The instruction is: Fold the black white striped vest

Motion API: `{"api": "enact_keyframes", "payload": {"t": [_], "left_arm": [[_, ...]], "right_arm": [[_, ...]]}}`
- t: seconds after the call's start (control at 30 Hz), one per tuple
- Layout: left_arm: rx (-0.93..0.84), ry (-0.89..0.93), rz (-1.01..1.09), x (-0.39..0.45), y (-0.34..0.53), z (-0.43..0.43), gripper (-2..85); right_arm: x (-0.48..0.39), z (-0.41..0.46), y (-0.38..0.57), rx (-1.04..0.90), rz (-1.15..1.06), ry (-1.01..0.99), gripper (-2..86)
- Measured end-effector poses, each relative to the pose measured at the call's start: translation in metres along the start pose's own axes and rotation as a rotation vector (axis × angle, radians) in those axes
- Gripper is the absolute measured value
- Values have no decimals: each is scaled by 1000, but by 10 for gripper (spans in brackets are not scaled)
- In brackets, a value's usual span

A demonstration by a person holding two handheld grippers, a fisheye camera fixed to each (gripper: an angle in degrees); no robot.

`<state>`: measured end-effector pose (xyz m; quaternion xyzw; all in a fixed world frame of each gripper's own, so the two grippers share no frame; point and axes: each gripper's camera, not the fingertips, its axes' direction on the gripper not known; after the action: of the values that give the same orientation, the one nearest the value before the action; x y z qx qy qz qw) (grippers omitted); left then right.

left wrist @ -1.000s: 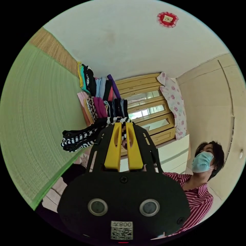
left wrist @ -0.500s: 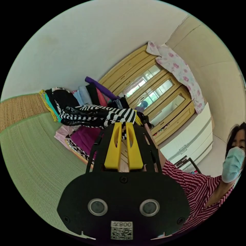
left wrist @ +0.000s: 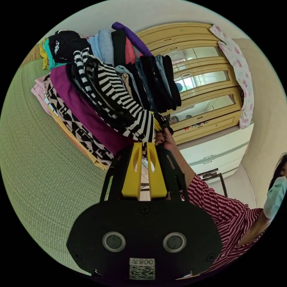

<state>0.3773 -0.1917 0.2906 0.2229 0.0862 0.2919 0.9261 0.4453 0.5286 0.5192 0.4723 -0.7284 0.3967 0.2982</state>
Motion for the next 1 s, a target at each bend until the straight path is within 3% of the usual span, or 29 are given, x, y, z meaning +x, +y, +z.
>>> {"api": "enact_keyframes", "payload": {"t": [0.3, 0.57, 0.73, 1.0], "left_arm": [[-15, 22, -115, -46, 2, 8, 29], [-1, 26, -114, -59, 2, -7, 32], [18, 11, -98, -61, 10, -22, 34], [36, -42, -77, -66, 35, -71, 26]], "right_arm": [[46, -52, 53, 63, 41, 69, 15], [36, -82, 117, 240, 4, 143, 2], [-42, 40, 131, 56, -226, 215, 0], [-69, 278, 138, -243, -337, 416, 0]]}}
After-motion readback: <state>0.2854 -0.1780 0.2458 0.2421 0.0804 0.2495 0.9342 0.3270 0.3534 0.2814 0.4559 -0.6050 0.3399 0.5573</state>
